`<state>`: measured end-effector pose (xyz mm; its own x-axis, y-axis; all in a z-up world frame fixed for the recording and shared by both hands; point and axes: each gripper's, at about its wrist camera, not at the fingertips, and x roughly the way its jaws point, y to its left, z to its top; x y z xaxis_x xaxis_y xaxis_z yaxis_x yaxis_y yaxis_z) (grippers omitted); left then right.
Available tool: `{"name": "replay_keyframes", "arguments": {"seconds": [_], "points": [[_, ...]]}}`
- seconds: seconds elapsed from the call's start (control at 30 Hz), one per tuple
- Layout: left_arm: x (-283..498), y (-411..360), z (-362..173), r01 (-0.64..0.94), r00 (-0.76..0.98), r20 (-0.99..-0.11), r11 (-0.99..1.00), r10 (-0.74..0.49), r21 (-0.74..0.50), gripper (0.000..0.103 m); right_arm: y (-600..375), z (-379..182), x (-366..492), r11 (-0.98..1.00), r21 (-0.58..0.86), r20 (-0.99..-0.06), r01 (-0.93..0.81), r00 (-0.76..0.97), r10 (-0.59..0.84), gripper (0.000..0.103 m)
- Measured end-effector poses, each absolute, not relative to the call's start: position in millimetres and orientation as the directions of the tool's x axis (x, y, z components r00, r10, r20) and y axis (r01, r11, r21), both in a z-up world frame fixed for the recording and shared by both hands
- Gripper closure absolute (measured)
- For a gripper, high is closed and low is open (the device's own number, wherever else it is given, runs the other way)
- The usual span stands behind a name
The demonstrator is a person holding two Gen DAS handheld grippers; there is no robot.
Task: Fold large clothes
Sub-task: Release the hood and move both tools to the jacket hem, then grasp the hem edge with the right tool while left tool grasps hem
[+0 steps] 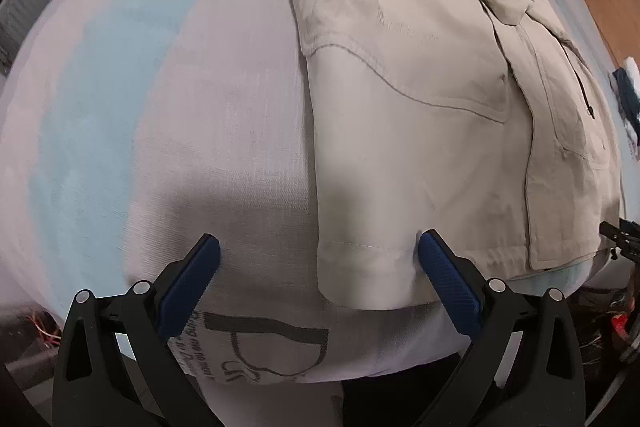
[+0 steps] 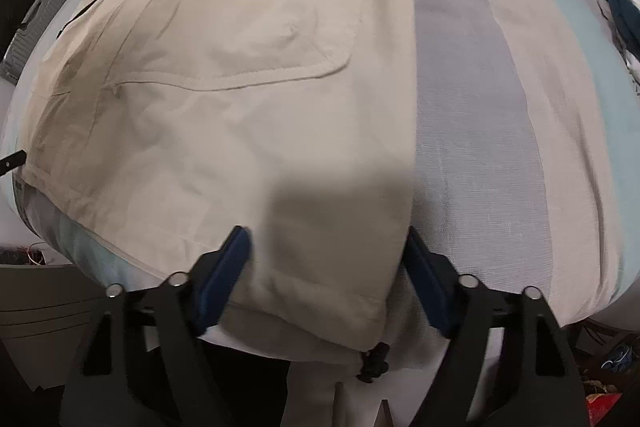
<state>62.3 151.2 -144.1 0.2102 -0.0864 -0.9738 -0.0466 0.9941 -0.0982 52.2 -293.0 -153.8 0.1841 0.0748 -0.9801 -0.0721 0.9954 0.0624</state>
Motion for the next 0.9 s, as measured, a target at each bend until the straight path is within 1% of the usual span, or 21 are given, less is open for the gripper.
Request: {"name": "replay_keyframes", "arguments": {"seconds": [0.03,0.2,0.27,0.37,0.43,0.6,0.7,0.77,0.8,0.83,0.87,0.9], "points": [[64,152,-145,-0.043,0.209,-0.973,0.993,-0.099,-0.110,0.006,-292,-152,53,0.996,0.061,-0.980,-0.072,0.184,0.074,0.038],[68,139,-144,0.032,0.204,-0.969,0.990,-0.141,-0.137,0.006,-297,-144,53,0.997,0.059,-0.980,-0.042,0.189,0.066,0.055],[69,141,-147,0.050,0.192,-0.970,0.988,-0.153,-0.146,0.006,-300,-139,53,0.997,0.061,-0.978,-0.045,0.196,0.068,0.057],[74,137,-149,0.062,0.187,-0.967,0.984,-0.174,-0.165,0.007,-297,-133,52,0.995,0.070,-0.973,-0.064,0.214,0.082,0.057],[76,135,-149,0.065,0.187,-0.964,0.982,-0.189,-0.180,0.007,-295,-135,54,0.994,0.073,-0.975,-0.075,0.206,0.088,0.055],[80,114,-153,0.092,0.187,-0.964,0.980,-0.191,-0.177,0.009,-299,-149,56,0.993,0.116,-0.976,-0.021,0.182,0.118,0.045],[81,109,-158,0.095,0.184,-0.968,0.984,-0.169,-0.153,0.012,-300,-152,54,0.991,0.133,-0.974,-0.008,0.186,0.133,0.041],[83,110,-158,0.082,0.191,-0.966,0.984,-0.174,-0.161,0.017,-303,-153,53,0.989,0.147,-0.971,0.003,0.191,0.143,0.040],[85,108,-159,0.078,0.192,-0.965,0.983,-0.178,-0.166,0.020,-303,-153,53,0.989,0.150,-0.971,0.005,0.190,0.147,0.043],[85,109,-157,0.076,0.194,-0.964,0.982,-0.182,-0.170,0.025,-303,-152,53,0.988,0.154,-0.970,0.005,0.192,0.150,0.044],[83,113,-155,0.072,0.196,-0.962,0.981,-0.191,-0.180,0.030,-305,-151,54,0.988,0.153,-0.970,0.004,0.192,0.150,0.049],[83,114,-154,0.071,0.195,-0.961,0.980,-0.194,-0.184,0.032,-306,-149,54,0.988,0.153,-0.969,0.007,0.196,0.148,0.054]]}}
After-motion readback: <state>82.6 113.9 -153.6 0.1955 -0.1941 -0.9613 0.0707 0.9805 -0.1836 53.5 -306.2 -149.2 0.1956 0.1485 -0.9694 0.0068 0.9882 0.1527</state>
